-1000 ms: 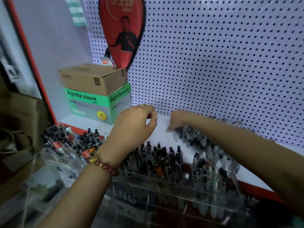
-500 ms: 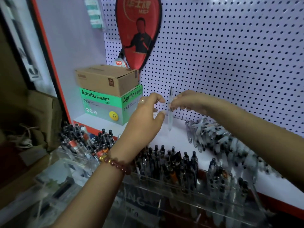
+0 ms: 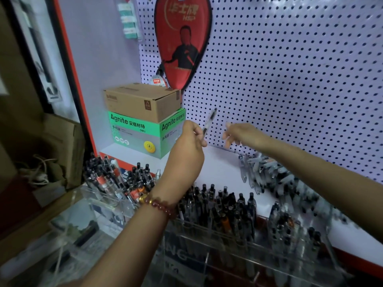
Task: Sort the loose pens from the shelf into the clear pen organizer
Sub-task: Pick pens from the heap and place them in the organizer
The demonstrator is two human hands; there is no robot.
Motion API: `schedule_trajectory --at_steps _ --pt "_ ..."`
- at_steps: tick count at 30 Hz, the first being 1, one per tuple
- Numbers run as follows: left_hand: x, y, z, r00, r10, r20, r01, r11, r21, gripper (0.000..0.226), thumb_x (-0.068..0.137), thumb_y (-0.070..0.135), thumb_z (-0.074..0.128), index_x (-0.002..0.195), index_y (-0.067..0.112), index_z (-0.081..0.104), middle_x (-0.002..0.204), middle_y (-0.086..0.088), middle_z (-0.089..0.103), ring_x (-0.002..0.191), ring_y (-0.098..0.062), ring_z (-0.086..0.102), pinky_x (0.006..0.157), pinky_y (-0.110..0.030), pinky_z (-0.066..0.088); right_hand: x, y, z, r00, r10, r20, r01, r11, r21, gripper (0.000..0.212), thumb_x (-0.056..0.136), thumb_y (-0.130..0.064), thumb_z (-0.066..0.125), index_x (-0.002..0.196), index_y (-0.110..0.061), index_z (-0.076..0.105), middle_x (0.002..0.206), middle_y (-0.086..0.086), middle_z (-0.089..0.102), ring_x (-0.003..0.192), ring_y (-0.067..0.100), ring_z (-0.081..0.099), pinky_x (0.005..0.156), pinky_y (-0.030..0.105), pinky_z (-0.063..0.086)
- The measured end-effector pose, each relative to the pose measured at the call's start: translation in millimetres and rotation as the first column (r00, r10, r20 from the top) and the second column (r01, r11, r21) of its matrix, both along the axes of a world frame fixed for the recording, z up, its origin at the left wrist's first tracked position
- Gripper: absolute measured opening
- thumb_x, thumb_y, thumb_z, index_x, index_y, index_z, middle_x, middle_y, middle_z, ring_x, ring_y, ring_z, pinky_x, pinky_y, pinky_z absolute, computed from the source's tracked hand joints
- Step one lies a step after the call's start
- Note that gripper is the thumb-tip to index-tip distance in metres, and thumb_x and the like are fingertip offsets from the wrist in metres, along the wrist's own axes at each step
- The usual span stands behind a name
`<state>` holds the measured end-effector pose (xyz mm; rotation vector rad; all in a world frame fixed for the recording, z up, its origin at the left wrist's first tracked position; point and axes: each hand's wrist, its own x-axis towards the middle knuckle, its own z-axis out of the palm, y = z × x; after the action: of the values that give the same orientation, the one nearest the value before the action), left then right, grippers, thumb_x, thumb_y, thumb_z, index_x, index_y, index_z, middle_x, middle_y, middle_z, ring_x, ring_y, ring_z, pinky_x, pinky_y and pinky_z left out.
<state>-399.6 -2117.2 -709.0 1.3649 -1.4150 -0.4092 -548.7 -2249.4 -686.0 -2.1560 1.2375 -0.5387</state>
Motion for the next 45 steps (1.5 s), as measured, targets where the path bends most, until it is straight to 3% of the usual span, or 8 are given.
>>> schedule_trajectory --at_steps 4,7,11,16,21,28,33,45 --pt "-0.5 -1.1 -0.7 1.000 0.026 0.017 -0.026 1.000 -0.007 0.036 0.094 -0.003 0.028 0.083 0.031 0.034 0.086 0.009 0.053 0.073 -0.014 0.048 0.068 -0.038 0.045 -10.4 -25.0 -36.2 0.682 -0.134 -0.719 -0.084 0.962 -0.260 0.018 0.091 -0.019 0.047 0.079 -0.011 0.059 0.074 0.005 0.057 0.076 0.018 0.050 0.084 0.032 0.037" --pt "-1.6 -2.2 -1.8 0.999 0.018 0.042 -0.018 1.000 -0.005 0.029 0.097 0.000 0.029 0.093 0.027 0.038 0.088 0.007 0.055 0.067 -0.012 0.047 0.067 -0.038 0.045 -4.7 -26.8 -44.9 0.479 -0.143 -0.866 -0.093 0.973 -0.212 0.035 0.090 -0.036 0.054 0.062 -0.018 0.043 0.062 -0.004 0.039 0.064 0.014 0.040 0.096 0.040 0.028" --pt "-2.0 -2.1 -2.5 0.997 0.008 0.071 -0.008 1.000 -0.004 0.026 0.098 0.002 0.030 0.096 0.026 0.039 0.089 0.007 0.056 0.064 -0.009 0.047 0.063 -0.032 0.042 -5.1 -36.0 -52.4 0.530 -0.136 -0.837 -0.086 0.973 -0.213 0.014 0.083 -0.024 0.058 0.072 -0.017 0.054 0.075 -0.001 0.052 0.074 0.015 0.046 0.092 0.042 0.025" --pt "-0.5 0.5 -2.5 0.996 0.023 0.087 -0.020 0.999 -0.039 0.035 0.096 0.001 0.029 0.098 0.033 0.042 0.090 0.003 0.055 0.067 -0.016 0.050 0.064 -0.034 0.044 -7.6 -37.2 -47.7 0.751 -0.106 -0.652 -0.034 0.980 -0.198 0.008 0.085 -0.019 0.057 0.090 -0.024 0.059 0.110 -0.008 0.064 0.102 0.014 0.054 0.099 0.039 0.021" --pt "-0.1 1.4 -1.5 0.995 0.055 0.087 -0.047 0.995 -0.087 0.036 0.096 0.002 0.030 0.102 0.035 0.043 0.087 0.005 0.050 0.073 -0.021 0.057 0.060 -0.028 0.040 -8.0 -20.0 -13.9 0.991 -0.112 -0.067 0.107 0.991 -0.084 0.014 0.085 -0.008 0.054 0.079 -0.021 0.054 0.114 0.001 0.061 0.081 0.014 0.057 0.078 0.030 0.041" --pt "-7.9 14.2 14.5 0.987 0.012 0.162 0.016 0.985 -0.169 0.027 0.098 0.008 0.037 0.114 0.028 0.045 0.095 0.006 0.053 0.077 -0.009 0.060 0.068 -0.032 0.045 -10.9 72.4 50.0 0.874 0.011 0.487 0.010 0.999 -0.042 0.015 0.092 -0.007 0.055 0.084 -0.019 0.051 0.081 0.004 0.062 0.059 0.009 0.041 0.058 0.021 0.034" --pt "-35.3 35.3 19.7 0.986 -0.167 0.024 0.167 0.949 -0.267 0.014 0.099 0.031 0.035 0.109 0.033 0.044 0.085 0.013 0.053 0.072 -0.015 0.061 0.071 -0.051 0.053 -24.6 132.7 53.1 0.813 0.072 0.578 -0.081 0.997 -0.011 0.009 0.091 -0.006 0.058 0.091 -0.012 0.051 0.060 -0.003 0.056 0.055 0.011 0.051 0.060 0.025 0.047" --pt "-76.1 64.3 1.2 0.924 -0.370 0.094 0.382 0.906 -0.181 0.013 0.102 0.028 0.033 0.108 0.039 0.030 0.086 0.033 0.046 0.062 -0.002 0.047 0.062 -0.036 0.044 -56.5 179.9 21.3 0.771 -0.088 0.630 0.030 0.994 0.102 0.012 0.099 -0.016 0.048 0.105 -0.007 0.052 0.067 0.003 0.059 0.052 0.011 0.056 0.054 0.022 0.050"
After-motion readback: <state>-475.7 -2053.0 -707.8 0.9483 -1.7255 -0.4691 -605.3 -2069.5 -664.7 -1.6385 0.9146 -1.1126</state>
